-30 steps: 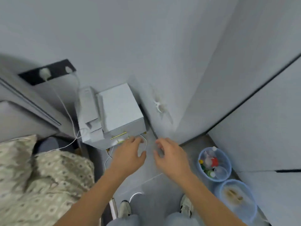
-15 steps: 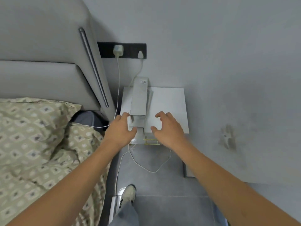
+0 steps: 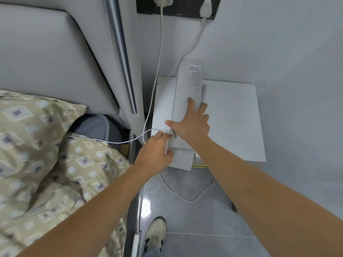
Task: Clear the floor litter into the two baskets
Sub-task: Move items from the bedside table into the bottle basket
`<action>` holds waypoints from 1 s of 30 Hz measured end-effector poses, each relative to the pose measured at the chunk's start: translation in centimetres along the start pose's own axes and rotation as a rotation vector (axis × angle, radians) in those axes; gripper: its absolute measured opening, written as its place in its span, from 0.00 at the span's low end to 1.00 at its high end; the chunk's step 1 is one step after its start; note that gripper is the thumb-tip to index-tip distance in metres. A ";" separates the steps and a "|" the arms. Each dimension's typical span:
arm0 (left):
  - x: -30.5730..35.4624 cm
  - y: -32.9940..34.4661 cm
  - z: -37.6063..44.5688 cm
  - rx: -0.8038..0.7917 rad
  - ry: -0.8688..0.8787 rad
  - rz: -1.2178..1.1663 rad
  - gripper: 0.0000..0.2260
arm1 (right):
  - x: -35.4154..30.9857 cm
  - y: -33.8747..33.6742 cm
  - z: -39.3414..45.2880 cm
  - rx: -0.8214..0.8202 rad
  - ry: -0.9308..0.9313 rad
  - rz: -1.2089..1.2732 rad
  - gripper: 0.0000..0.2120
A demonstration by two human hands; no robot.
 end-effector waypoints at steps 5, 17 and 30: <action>-0.6 0.1 1.8 0.045 0.050 -0.011 0.19 | 1.2 -0.6 0.7 0.004 -0.007 0.040 0.50; 6.8 4.1 10.2 -0.023 -0.164 0.167 0.50 | 12.5 -5.1 -3.4 0.018 0.050 0.011 0.50; 8.3 6.7 2.0 0.150 -0.076 0.155 0.40 | 18.8 -4.2 -11.7 0.021 0.157 0.146 0.49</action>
Point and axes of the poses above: each hand's wrist, its own z-axis towards the middle knuckle, its own y-axis out of the palm, x = y × z, the point moved 1 cm from there along z, towards the middle knuckle, and after that the axes turned 2 degrees about -z, right-handed, at the moved point
